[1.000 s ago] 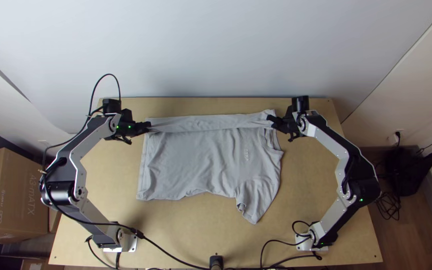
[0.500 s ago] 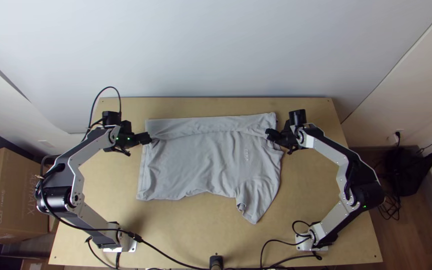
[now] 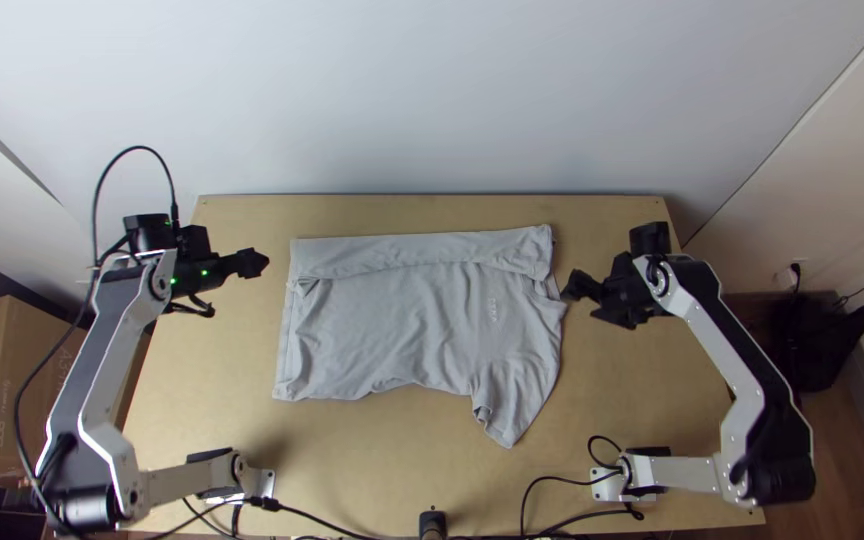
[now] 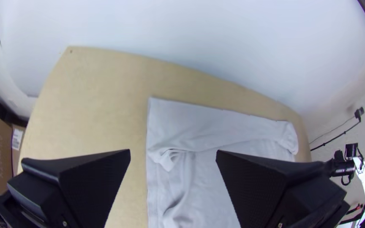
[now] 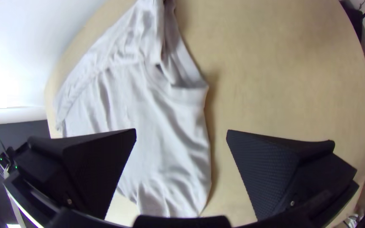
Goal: Fold the t-shirt
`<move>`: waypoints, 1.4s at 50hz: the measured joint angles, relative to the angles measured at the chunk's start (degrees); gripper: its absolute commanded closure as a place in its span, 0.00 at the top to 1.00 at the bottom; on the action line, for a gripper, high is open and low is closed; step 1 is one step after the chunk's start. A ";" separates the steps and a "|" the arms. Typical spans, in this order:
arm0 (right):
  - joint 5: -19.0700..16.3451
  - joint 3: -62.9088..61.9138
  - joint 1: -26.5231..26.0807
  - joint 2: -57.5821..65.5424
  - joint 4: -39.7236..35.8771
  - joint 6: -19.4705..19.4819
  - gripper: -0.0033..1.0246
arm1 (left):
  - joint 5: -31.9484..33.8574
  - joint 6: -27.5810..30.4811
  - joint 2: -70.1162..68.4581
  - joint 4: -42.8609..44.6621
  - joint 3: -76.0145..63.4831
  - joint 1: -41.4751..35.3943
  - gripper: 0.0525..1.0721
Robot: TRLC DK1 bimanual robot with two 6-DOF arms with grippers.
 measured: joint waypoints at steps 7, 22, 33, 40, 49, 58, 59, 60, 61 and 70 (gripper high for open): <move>-1.16 -5.25 2.27 -5.73 -10.43 -1.77 0.92 | 0.02 0.92 -6.91 -4.00 -0.55 -0.46 0.96; -1.11 -16.81 9.97 -10.86 -15.17 -4.33 0.78 | 0.00 1.22 -13.07 -8.04 -1.62 -0.50 0.96; -2.91 -18.69 17.97 -7.76 -10.91 -4.07 0.75 | -0.02 1.03 -15.91 -8.66 -3.58 -0.52 0.96; -3.69 -19.56 19.85 -3.96 -8.61 -4.04 0.75 | -0.04 1.03 -16.35 -8.72 -3.98 -0.46 0.96; -4.52 -19.80 21.49 -0.22 -6.91 -4.02 0.63 | -0.07 1.03 -16.57 -8.72 -3.98 -0.46 0.96; -4.79 -19.76 23.17 2.93 -3.54 -4.02 0.50 | -0.22 1.29 -16.57 -9.33 -3.98 -0.46 0.96; -4.79 -19.71 23.28 3.06 -3.52 -4.02 0.44 | -0.22 1.31 -16.57 -9.46 -3.98 -0.46 0.96; -4.79 -19.67 23.30 3.21 -3.45 -4.02 0.39 | -0.22 1.51 -16.57 -9.68 -3.98 -0.46 0.96; -4.92 -19.69 23.32 3.30 -3.28 -3.93 0.32 | -0.22 1.53 -16.57 -9.79 -3.98 -0.46 0.96; -5.14 -20.63 24.04 3.48 -0.59 -3.87 0.03 | -0.22 4.72 -16.59 -13.00 -4.09 -0.09 0.96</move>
